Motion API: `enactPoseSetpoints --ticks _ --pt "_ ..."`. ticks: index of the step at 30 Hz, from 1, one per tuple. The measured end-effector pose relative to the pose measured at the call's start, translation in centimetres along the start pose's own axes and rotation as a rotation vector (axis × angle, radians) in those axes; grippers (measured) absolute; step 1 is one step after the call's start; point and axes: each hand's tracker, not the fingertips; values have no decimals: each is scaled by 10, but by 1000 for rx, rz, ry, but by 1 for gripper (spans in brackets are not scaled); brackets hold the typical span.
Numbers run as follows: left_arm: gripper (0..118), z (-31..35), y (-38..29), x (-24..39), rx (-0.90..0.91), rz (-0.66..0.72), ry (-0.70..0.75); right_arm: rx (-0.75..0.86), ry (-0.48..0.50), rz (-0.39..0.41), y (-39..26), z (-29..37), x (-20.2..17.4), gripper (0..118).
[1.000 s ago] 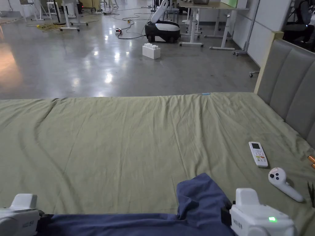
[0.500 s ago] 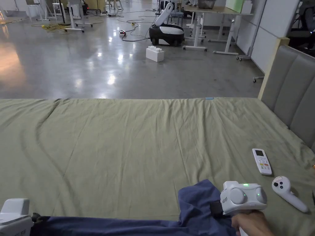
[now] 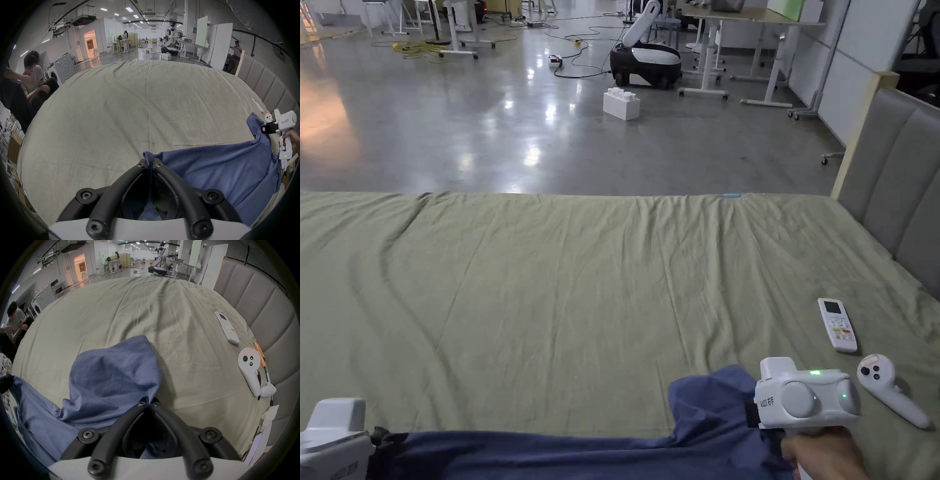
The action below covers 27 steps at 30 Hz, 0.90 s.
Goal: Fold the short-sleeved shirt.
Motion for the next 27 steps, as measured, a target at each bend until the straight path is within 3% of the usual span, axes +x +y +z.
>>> enactPoseSetpoints --ticks 5,14,27 --pt "5 32 -9 -4 33 35 -29 86 31 -12 -17 56 1 1" --pt "5 92 -31 -32 105 54 -79 186 16 57 -58 157 2 1" --pt "5 143 -108 -45 34 23 -118 79 34 94 -174 208 1 1"
